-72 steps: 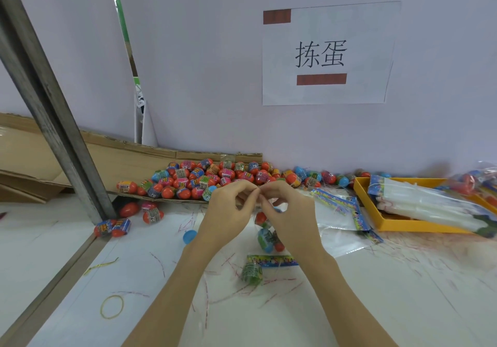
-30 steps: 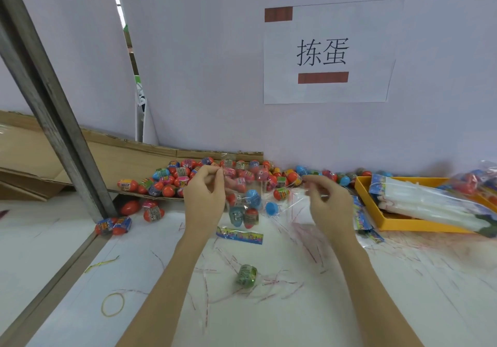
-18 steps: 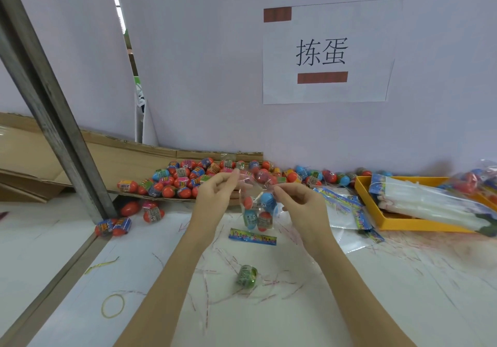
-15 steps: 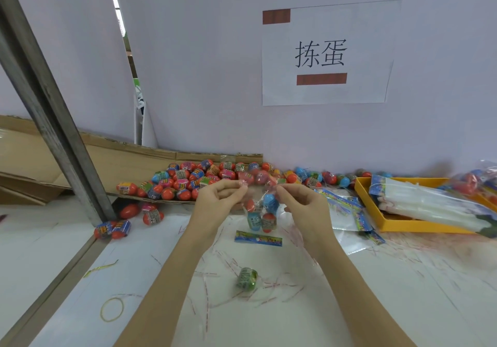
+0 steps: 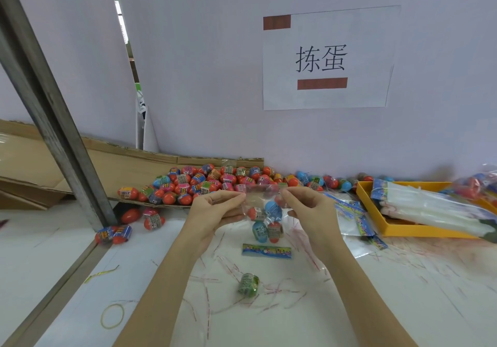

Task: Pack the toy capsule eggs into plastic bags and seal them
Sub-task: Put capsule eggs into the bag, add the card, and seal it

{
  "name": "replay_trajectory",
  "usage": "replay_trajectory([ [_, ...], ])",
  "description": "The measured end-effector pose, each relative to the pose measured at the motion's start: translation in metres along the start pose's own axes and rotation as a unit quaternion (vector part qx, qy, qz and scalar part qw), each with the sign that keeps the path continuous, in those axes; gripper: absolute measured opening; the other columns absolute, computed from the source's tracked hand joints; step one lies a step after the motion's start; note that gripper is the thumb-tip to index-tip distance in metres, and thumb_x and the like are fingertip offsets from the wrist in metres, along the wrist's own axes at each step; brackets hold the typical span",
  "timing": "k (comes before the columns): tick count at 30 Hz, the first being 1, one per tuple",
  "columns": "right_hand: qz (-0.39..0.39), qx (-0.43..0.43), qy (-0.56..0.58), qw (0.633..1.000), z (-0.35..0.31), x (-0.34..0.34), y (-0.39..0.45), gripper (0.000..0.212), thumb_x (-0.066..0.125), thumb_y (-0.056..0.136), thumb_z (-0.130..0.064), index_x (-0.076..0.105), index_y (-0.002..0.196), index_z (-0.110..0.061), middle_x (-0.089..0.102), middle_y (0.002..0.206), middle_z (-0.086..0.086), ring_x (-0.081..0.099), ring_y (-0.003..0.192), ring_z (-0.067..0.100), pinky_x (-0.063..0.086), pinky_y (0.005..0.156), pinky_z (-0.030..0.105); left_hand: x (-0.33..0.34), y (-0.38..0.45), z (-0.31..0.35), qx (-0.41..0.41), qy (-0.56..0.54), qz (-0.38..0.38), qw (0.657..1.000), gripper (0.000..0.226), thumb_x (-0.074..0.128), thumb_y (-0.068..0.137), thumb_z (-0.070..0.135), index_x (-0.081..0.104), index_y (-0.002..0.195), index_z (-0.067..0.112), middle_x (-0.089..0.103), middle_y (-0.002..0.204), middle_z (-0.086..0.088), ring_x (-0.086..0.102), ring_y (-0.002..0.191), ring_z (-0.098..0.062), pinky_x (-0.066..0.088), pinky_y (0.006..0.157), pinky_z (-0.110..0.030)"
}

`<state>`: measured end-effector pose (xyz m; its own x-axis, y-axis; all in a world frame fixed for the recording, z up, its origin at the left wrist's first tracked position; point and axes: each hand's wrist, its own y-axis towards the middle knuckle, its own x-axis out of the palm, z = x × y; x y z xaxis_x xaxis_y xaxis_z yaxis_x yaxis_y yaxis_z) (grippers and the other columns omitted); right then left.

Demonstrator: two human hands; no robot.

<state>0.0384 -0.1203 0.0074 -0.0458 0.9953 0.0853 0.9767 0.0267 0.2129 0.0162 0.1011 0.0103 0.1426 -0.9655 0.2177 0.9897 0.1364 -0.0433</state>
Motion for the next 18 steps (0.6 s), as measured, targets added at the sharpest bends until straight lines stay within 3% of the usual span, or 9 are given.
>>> replay_trajectory([
  [4,-0.007,0.013,-0.010,1.000,0.001,-0.004,0.001,0.010,0.073,0.095,-0.017,0.080,0.102,-0.018,0.080,0.091,0.002,0.075,0.093,0.021,0.058,0.077,0.027,-0.003,0.000,0.001,0.031,0.037,-0.003,0.999,0.023,0.086,0.079,0.015,0.084,0.101,0.008,0.080,0.102,-0.018,0.078,0.093,-0.031,0.064,0.075,-0.030],
  [12,-0.036,0.004,-0.034,0.999,-0.001,-0.009,0.003,0.016,0.076,0.092,-0.010,0.081,0.104,-0.019,0.080,0.095,-0.004,0.074,0.091,0.012,0.061,0.081,0.023,-0.007,0.002,0.000,0.066,0.038,-0.023,0.997,0.019,0.079,0.087,0.001,0.082,0.105,0.004,0.079,0.106,-0.018,0.078,0.094,-0.028,0.064,0.077,-0.031],
  [18,-0.050,-0.007,-0.046,0.998,-0.003,-0.014,0.003,0.016,0.076,0.091,-0.006,0.082,0.095,-0.020,0.079,0.095,-0.005,0.073,0.091,0.008,0.055,0.077,0.014,-0.010,0.000,0.001,0.121,0.091,-0.036,0.988,0.018,0.077,0.089,-0.001,0.083,0.104,0.009,0.080,0.104,-0.015,0.077,0.098,-0.029,0.063,0.081,-0.029],
])
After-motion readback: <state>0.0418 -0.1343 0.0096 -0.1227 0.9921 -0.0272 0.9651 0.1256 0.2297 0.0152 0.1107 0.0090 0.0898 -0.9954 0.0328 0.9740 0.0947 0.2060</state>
